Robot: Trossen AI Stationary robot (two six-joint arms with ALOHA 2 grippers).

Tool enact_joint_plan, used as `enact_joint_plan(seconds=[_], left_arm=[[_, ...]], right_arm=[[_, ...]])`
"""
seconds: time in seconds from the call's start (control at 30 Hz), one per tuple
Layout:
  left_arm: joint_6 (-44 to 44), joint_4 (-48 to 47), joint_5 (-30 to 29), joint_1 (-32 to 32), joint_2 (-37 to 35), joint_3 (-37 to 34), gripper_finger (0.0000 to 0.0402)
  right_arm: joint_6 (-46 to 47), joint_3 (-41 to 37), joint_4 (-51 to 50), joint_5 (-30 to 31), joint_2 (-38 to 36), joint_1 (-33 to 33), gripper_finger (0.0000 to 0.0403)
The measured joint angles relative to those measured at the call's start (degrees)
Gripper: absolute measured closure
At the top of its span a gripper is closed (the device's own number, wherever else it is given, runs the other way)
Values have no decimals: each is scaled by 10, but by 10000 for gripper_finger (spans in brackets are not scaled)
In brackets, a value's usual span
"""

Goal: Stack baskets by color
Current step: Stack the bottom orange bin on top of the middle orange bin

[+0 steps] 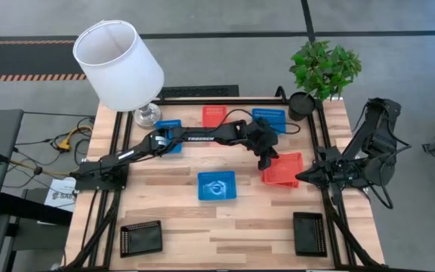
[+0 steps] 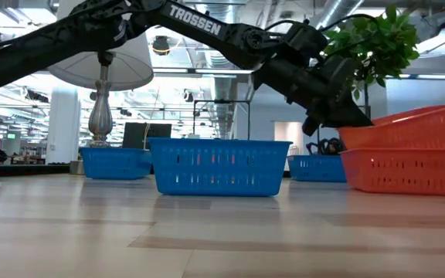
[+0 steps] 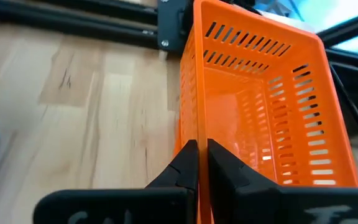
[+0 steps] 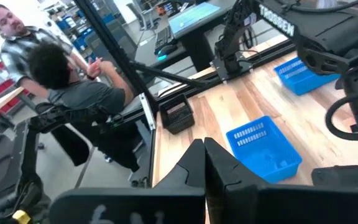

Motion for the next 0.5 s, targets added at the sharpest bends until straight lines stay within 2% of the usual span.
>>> enact_joint_plan(seconds=[0.3, 0.37, 0.5], left_arm=[[-104, -30, -100, -27, 0, 0, 401], [-107, -27, -104, -30, 0, 0, 401], [-92, -25, -73, -29, 0, 0, 401]], right_arm=[[-1, 0, 0, -14, 0, 0, 395], [-1, 0, 0, -14, 0, 0, 395], [2, 0, 0, -14, 0, 5, 395]])
